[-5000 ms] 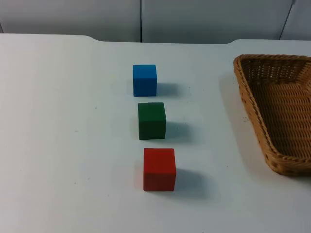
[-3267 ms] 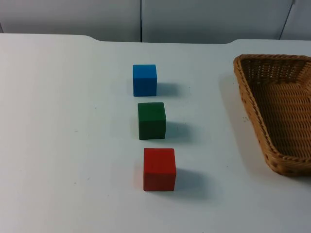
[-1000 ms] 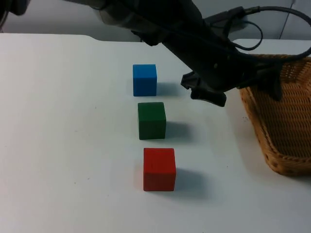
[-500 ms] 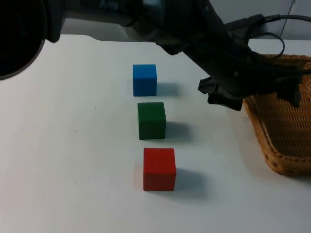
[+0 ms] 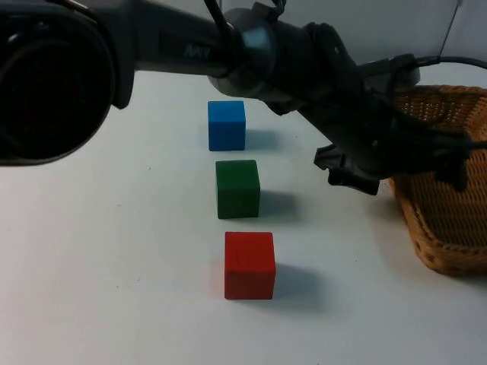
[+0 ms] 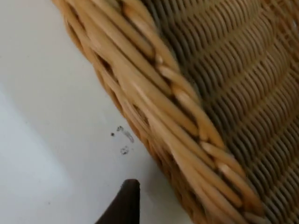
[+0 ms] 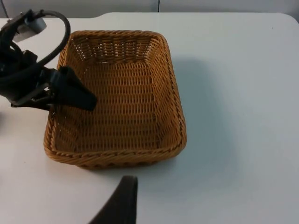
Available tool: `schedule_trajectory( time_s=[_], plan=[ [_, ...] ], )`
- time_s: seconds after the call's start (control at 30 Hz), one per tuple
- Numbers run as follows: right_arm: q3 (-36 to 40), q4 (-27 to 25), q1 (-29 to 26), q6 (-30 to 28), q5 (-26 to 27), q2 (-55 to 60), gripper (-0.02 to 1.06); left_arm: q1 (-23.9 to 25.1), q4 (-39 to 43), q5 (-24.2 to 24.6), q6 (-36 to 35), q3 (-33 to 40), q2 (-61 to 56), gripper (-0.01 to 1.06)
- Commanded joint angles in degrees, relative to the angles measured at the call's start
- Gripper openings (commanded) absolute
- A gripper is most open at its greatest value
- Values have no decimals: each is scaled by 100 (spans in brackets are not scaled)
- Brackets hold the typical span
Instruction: Pick up the basket with the left hand and place the blue cube into the basket with the right hand.
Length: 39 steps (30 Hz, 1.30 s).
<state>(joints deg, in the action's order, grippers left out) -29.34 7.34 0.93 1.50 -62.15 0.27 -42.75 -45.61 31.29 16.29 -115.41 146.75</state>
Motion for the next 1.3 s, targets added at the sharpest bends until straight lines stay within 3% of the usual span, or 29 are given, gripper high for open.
schedule_trajectory(
  time_s=[0.0,0.2,0.7,0.77,0.8,0.97,1.0,1.07,1.27],
  plan=[
    [25,12,-43,-2,67,-27,104,-38,-10,-98,-40,-55,-7,95],
    [25,12,-43,-2,67,-27,104,-38,-10,-135,-186,-55,55,79],
    [25,12,-43,-2,67,-27,104,-38,-10,-137,-232,-55,149,76],
    [25,12,-43,-2,67,-27,104,-38,-10,-137,-232,-55,149,64],
    [25,12,-43,-2,67,-27,104,-38,-10,-137,-232,-55,149,64],
    [25,12,-43,-2,67,-27,104,-38,-10,-185,-222,-55,149,15],
    [25,12,-43,-2,67,-27,104,-38,-10,-185,-222,-55,149,15],
    [25,12,-43,-2,67,-27,104,-38,-31,-314,-258,-55,149,0],
    [25,12,-43,-2,67,-27,104,-38,-96,-468,-791,-79,149,0]
  ],
)
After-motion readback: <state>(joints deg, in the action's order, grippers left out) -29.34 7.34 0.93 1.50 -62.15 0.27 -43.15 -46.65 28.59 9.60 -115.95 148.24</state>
